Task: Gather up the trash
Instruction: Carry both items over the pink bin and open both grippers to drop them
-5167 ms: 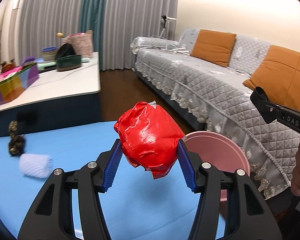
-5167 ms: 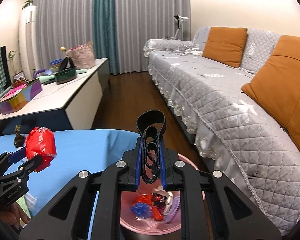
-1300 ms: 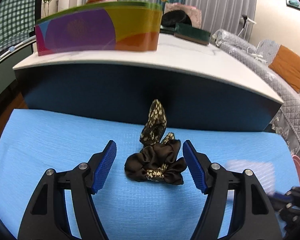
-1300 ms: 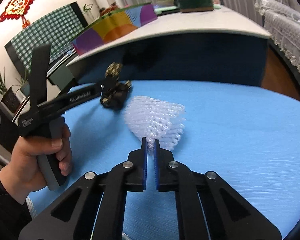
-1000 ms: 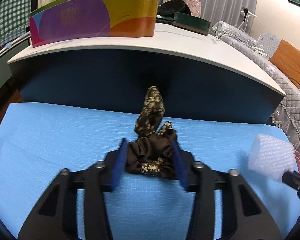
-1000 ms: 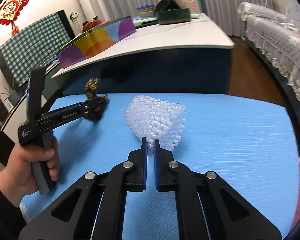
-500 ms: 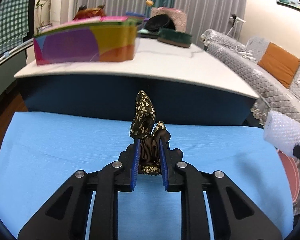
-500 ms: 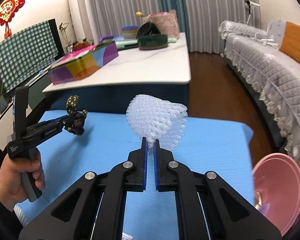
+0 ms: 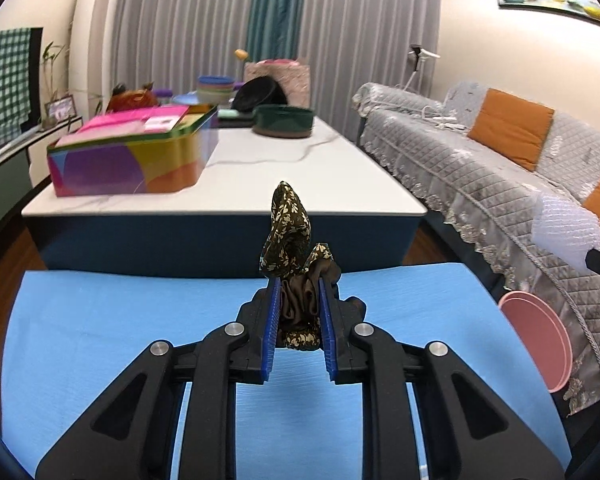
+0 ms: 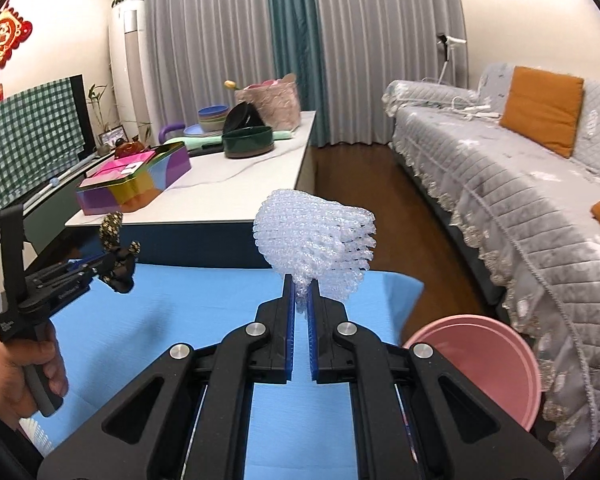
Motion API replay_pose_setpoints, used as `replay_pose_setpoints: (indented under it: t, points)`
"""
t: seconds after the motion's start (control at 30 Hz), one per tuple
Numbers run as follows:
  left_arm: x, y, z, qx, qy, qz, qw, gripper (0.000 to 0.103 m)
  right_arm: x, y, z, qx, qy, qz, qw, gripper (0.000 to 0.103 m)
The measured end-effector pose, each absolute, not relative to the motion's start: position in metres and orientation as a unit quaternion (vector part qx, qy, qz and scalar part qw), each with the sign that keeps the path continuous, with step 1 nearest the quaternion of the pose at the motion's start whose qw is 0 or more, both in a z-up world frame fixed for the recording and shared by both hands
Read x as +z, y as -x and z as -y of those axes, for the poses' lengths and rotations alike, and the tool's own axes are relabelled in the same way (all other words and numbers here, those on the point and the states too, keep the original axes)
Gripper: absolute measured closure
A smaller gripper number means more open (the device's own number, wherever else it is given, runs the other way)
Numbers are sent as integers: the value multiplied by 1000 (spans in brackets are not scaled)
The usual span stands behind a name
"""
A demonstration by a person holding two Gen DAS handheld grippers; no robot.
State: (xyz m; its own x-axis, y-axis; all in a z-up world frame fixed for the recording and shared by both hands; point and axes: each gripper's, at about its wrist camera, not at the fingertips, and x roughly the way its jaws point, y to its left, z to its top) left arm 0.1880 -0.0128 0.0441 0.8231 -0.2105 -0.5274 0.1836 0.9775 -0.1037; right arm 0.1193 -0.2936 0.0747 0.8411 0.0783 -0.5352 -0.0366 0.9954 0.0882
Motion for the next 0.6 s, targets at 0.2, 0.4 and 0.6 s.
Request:
replay_pose_setpoints:
  t: [0.2,0.4,0.6]
  points:
    - [59,-175,25,-120,25,-263,957,84,93,-103,316,20,-27,-268,963,97]
    - [63,-165,31,-130,24,-257,957,84,109,-97,342,12,-6,-256,967,97]
    - [58,-156,45,-136,14,-259,956,84,107,-92,366,-9,-8,-243,970,97]
